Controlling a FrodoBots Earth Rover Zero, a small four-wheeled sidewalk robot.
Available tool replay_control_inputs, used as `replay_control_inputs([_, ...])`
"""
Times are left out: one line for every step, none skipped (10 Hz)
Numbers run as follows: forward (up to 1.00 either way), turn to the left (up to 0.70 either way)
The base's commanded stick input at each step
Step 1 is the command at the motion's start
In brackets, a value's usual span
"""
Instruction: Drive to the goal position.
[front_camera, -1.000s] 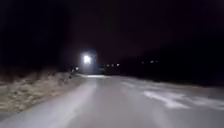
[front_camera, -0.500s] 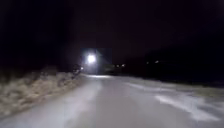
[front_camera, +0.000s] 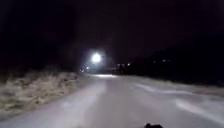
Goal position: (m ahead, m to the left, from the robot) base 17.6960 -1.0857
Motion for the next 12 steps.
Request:
replay_control_inputs([1.0, 0.05])
replay_control_inputs([1.0, 0.05])
replay_control_inputs([1.0, 0.05])
replay_control_inputs([1.0, 0.04])
replay_control_inputs([1.0, 0.02])
replay_control_inputs([1.0, 0.0])
replay_control_inputs([1.0, 0.0])
replay_control_inputs([1.0, 0.0])
replay_control_inputs([1.0, 0.0])
replay_control_inputs([1.0, -0.01])
replay_control_inputs([1.0, -0.03])
replay_control_inputs([1.0, -0.04])
